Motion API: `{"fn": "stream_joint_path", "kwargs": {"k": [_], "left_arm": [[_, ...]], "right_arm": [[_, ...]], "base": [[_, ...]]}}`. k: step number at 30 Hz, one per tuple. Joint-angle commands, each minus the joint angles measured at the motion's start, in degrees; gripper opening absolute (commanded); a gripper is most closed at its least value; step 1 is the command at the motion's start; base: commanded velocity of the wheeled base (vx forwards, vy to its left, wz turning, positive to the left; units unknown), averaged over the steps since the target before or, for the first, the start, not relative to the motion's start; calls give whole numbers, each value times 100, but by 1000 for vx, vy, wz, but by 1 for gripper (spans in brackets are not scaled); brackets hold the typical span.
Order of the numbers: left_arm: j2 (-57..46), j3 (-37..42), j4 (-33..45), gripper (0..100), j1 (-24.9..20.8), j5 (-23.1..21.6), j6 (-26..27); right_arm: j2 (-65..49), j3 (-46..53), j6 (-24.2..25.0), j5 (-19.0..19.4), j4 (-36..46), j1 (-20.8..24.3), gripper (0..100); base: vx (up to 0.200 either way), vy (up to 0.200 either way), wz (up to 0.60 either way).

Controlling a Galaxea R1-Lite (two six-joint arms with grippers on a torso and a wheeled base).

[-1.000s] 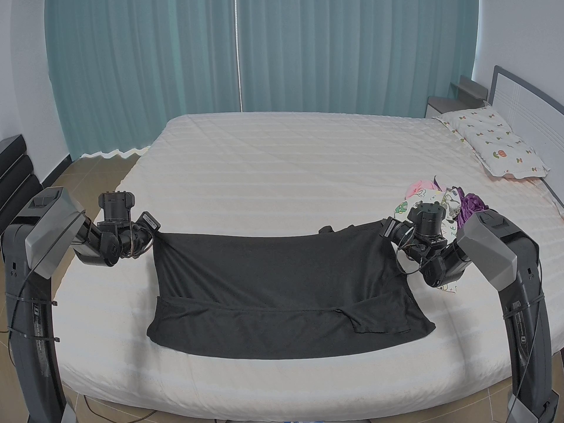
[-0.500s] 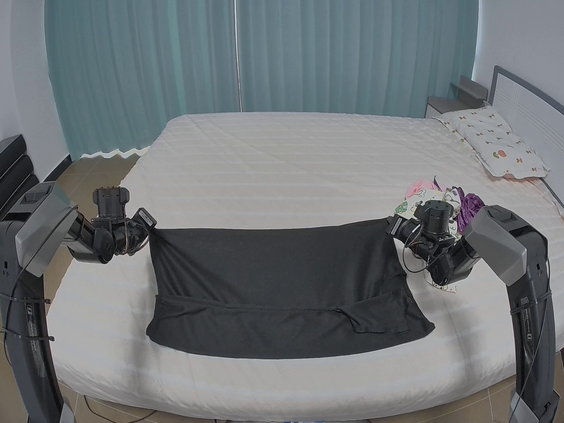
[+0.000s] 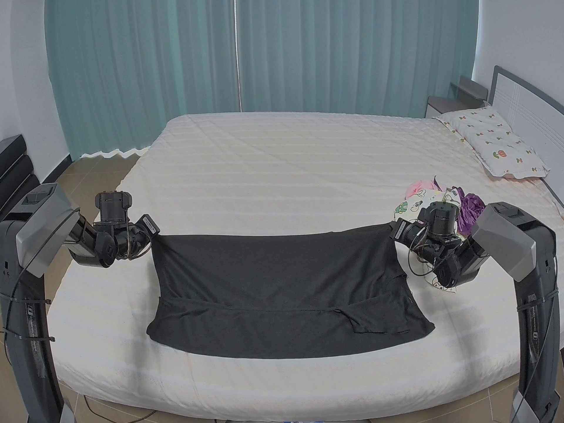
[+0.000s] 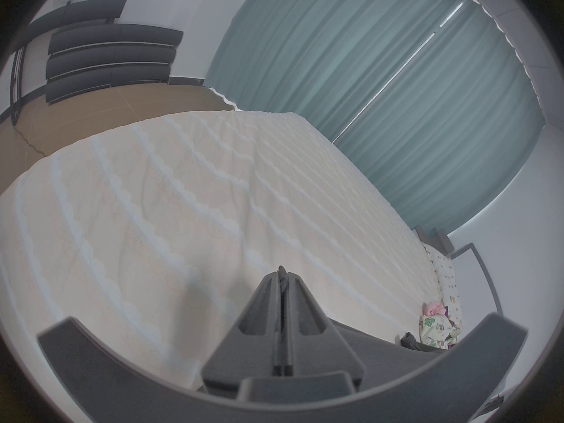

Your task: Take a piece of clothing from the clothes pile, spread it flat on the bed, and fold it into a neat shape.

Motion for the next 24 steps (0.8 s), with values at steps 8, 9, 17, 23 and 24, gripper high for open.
{"fn": "stream_joint_path", "kwargs": {"k": [8, 9, 17, 23, 24], "left_arm": [[-96, 632, -56, 0, -1, 19, 356], [-96, 632, -56, 0, -1, 19, 356], [-219, 1098, -64, 0, -1, 10, 611], [-210, 1441, -64, 0, -10, 10, 804], [-210, 1441, -64, 0, -10, 10, 804]], "right_arm": [[-614, 1107, -162, 314, -15, -25, 0], [-614, 1107, -162, 314, -15, -25, 0], [-869, 2118, -575, 613, -33, -104, 0], [-825, 2513, -742, 710, -33, -192, 0], [-825, 2513, -742, 710, -33, -192, 0]], "base": [[0, 0, 0], [0, 0, 0], [0, 0, 0], [0, 0, 0], [0, 0, 0]]}}
